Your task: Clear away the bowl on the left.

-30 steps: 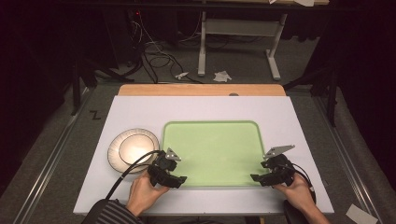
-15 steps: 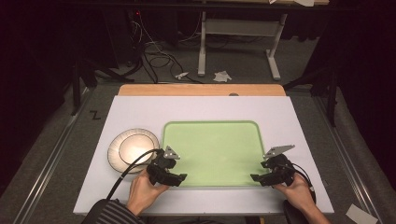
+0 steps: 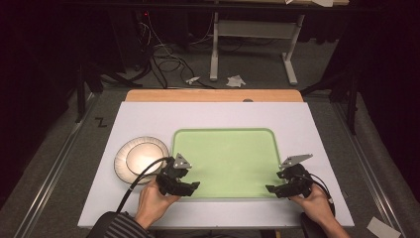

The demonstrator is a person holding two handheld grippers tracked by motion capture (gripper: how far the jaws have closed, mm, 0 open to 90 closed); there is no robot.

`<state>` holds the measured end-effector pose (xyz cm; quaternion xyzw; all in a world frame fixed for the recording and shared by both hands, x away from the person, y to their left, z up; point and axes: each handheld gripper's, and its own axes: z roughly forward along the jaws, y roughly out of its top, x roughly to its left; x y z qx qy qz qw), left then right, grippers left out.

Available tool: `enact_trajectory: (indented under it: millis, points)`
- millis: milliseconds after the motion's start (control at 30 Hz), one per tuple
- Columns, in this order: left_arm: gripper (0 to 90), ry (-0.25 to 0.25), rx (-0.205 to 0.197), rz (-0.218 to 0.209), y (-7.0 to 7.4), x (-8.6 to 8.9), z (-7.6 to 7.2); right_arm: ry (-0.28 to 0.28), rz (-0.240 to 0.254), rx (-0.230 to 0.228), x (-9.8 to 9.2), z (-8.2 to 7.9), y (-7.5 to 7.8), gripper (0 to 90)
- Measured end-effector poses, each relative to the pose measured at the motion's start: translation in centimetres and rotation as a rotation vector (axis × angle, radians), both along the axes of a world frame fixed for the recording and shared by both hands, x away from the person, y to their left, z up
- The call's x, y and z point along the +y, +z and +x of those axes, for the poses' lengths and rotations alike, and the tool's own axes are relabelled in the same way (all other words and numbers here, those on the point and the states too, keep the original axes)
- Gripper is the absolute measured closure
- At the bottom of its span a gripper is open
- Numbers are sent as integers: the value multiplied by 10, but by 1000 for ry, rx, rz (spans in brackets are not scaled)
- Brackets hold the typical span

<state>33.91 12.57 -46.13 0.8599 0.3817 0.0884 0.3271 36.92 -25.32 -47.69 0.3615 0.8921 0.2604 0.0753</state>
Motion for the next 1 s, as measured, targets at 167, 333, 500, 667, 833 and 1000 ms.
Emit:
enact_trajectory:
  millis: [167,333,500,667,833,1000]
  points:
    - [408,24,-4,-2,3,3,1,-2,4,3,0,0,0,323]
    - [393,29,4,-22,7,7,2,0,1,2,0,0,0,323]
    - [379,37,10,-57,10,11,3,-5,7,4,0,0,0,323]
    - [379,39,1,-56,11,13,2,-4,5,0,0,0,0,322]
    - [377,47,-6,-56,13,16,4,-7,8,3,0,0,0,323]
    - [383,59,-17,-66,14,18,3,-3,7,0,0,0,0,323]
